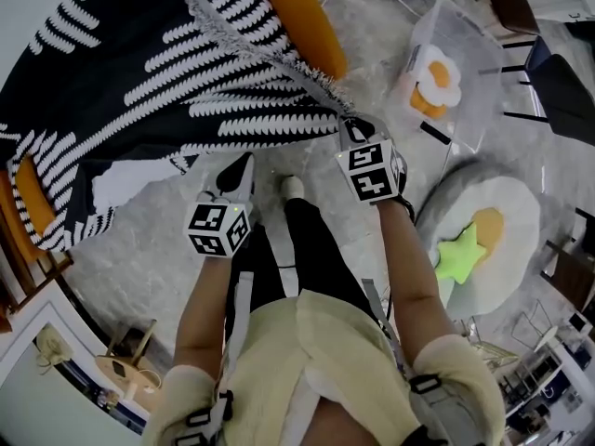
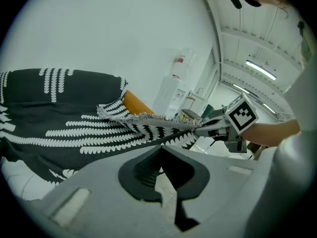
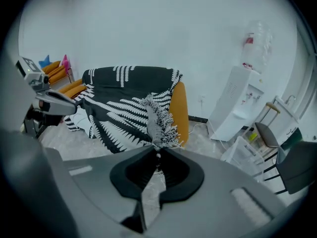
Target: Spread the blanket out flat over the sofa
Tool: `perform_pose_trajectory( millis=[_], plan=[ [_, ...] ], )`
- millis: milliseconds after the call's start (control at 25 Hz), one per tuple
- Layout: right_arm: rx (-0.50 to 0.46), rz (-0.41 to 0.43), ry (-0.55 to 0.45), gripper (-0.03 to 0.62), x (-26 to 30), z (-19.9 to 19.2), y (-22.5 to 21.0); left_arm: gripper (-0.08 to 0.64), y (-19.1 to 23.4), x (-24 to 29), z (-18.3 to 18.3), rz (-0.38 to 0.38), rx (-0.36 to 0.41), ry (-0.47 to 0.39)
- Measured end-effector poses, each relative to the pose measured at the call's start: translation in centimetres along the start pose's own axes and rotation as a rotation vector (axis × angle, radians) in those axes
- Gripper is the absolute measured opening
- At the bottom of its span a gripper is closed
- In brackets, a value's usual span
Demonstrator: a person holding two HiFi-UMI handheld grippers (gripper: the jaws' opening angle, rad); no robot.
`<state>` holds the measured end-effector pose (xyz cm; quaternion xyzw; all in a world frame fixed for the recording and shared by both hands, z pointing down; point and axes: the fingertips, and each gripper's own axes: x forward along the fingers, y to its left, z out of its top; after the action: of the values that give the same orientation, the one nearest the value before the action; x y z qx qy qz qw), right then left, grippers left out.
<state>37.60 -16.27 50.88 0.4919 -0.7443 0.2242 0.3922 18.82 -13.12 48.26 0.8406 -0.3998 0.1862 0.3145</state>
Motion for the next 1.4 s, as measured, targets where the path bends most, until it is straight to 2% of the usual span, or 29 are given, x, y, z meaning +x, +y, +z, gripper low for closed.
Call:
perform_pose_trajectory(
  millis=[320,600,840,1160,1400],
  plan=[
    [-0.04,-0.074,-0.004,0.02,-0.8,0.7,-3.1,0.005,-0.6,0.2,0.1,-0.003,0.005,0.007],
    [-0.019,-0.114,-0.001,0.017,-1.2,0.5,-5.2,0.005,-0.9,0.5,0.3,-0.002,0.0,0.006],
    [-0.035,-0.089,0.013,0.015,-0.6,0.0,-4.2,0.005,-0.9,0.8,-0.2,-0.005,-0.006,0.015],
    [-0.038,0.002,0.068,0.015,1.1,-2.7,-0.7,0.005,-0.8,1.1,-0.9,0.004,-0.014,0.028],
    [-0.028,0.025,0.086,0.015,2.0,-3.5,0.3,0.004,-0.3,1.1,-1.3,0.017,-0.018,0.034]
  ],
)
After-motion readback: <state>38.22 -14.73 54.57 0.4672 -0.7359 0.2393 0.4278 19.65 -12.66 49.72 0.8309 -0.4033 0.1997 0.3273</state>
